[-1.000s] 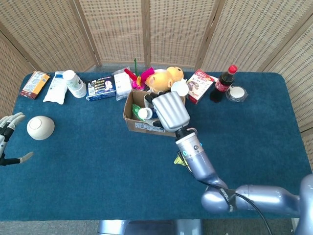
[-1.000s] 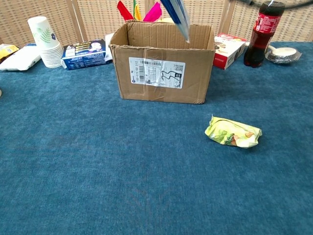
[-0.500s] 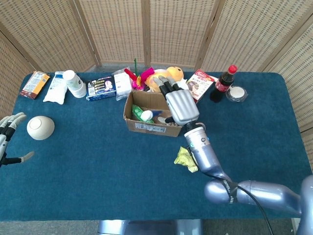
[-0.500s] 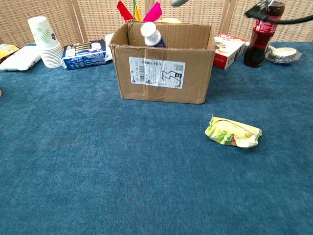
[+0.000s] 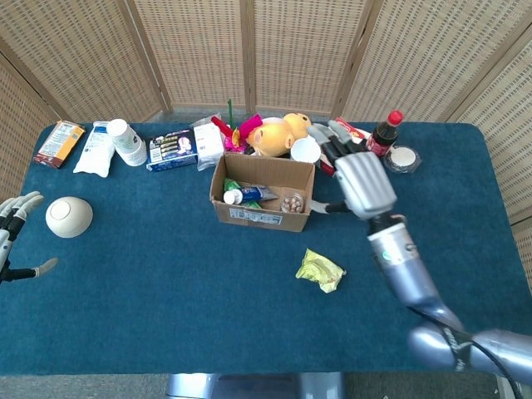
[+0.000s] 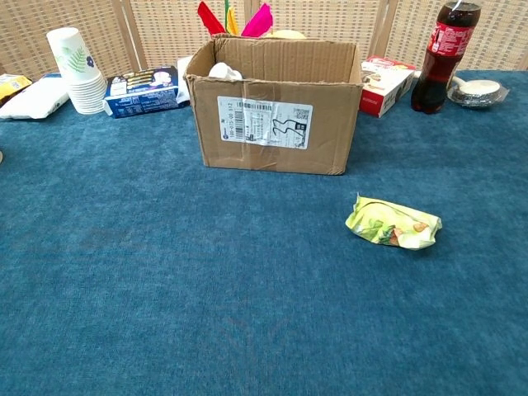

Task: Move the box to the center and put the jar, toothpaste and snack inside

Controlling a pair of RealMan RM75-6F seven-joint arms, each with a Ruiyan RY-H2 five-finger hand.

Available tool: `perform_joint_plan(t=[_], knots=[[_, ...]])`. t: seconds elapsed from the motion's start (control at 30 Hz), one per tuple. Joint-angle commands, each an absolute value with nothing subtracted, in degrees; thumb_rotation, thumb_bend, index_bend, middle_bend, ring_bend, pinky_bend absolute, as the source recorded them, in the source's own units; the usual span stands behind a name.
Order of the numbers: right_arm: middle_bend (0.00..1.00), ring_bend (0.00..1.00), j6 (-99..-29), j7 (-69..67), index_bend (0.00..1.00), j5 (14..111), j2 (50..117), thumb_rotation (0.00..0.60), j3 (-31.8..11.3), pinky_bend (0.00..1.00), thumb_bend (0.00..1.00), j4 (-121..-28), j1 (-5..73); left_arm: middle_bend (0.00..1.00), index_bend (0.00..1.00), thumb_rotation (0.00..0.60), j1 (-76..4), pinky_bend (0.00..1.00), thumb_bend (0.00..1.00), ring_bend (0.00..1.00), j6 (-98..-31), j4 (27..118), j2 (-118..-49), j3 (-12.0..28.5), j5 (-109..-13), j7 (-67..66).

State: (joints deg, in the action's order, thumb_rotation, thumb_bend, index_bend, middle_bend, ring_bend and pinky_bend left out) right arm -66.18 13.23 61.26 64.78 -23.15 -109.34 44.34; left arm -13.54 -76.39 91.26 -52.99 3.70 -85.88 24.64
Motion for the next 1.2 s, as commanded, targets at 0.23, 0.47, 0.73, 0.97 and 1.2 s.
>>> perform_joint_plan(t=[0.23, 0.47, 0.73, 0.97, 1.2], knots=[[0.0, 0.01, -69.61, -10.54, 0.0, 84.37, 59.5, 0.6, -9.08, 0.28, 0.0, -99.65, 30.11, 0.0, 0.0, 0.6, -13.62, 0.07, 0.24, 0.0, -76.39, 91.61, -53.1, 3.73, -85.88, 23.82], [0.01, 0.01, -71.37, -17.33, 0.0, 93.21, 62.15, 0.6, -2.4, 0.27, 0.0, -89.68, 27.09, 0.0, 0.0, 0.6, -13.64, 0.07, 0.24, 0.0, -76.18, 91.79, -53.22, 3.78, -85.49, 23.0], [0.02, 0.0, -69.03, -21.49, 0.01, 98.89, 66.5, 0.6, 3.02, 0.2, 0.0, -80.08, 27.22, 0.0, 0.0, 0.6, -13.58, 0.07, 0.24, 0.0, -76.24, 91.86, -53.22, 3.78, -85.46, 22.98], [0.02, 0.0, -67.66, -17.49, 0.01, 103.29, 70.66, 0.6, 5.93, 0.19, 0.0, -77.69, 28.0, 0.0, 0.0, 0.6, -13.74, 0.07, 0.24, 0.0, -75.93, 91.95, -53.33, 3.74, -85.52, 22.65], [0.03, 0.0, -64.13, -12.33, 0.01, 102.51, 75.13, 0.6, 5.25, 0.19, 0.0, -79.44, 29.73, 0.0, 0.0, 0.6, -13.66, 0.07, 0.24, 0.0, -75.96, 91.93, -53.32, 3.74, -85.38, 22.7]])
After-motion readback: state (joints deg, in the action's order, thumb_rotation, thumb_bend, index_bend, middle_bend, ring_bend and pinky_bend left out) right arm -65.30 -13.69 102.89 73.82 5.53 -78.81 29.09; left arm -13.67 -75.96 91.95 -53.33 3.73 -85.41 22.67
